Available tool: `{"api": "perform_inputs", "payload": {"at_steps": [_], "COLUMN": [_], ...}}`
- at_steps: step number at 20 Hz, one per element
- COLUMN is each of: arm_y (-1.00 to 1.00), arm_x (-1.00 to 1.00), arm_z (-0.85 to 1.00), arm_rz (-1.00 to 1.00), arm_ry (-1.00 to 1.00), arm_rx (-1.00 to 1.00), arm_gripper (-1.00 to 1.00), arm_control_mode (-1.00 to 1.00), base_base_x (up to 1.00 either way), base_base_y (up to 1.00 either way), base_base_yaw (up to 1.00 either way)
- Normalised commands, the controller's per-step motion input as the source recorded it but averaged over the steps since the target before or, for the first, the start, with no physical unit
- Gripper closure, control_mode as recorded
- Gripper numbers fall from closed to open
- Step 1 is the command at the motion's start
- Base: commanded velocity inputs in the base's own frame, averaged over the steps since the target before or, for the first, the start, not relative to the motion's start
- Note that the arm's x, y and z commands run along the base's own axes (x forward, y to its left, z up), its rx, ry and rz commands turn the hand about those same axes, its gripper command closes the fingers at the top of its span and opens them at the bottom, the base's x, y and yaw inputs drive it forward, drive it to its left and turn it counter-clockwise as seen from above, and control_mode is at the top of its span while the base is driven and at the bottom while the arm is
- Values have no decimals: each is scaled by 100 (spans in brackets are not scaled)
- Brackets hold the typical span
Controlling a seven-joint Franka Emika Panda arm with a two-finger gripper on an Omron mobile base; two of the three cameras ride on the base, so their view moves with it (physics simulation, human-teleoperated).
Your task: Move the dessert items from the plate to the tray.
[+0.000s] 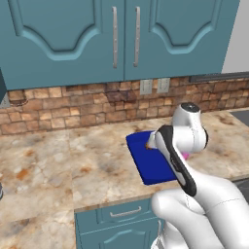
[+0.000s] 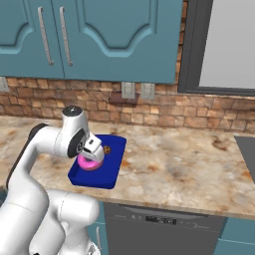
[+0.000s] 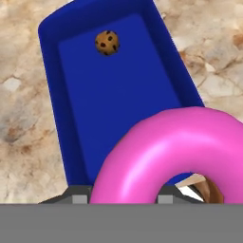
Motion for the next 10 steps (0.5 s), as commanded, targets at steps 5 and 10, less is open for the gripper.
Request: {"api": "perform_inputs", "payload": {"at_steps": [5,10], "arm_y": [11,0], "arm_x": [26,25], "arm_z": [-14,-19], "arm_rz": [0,3], "arm_ry": [0,0], "arm_rx": [1,2], "arm_gripper": [100,100], "arm_control_mode": [-100,-100], "base_base_x": [0,0], "base_base_y": [0,0], "base_base_yaw": [0,0]}}
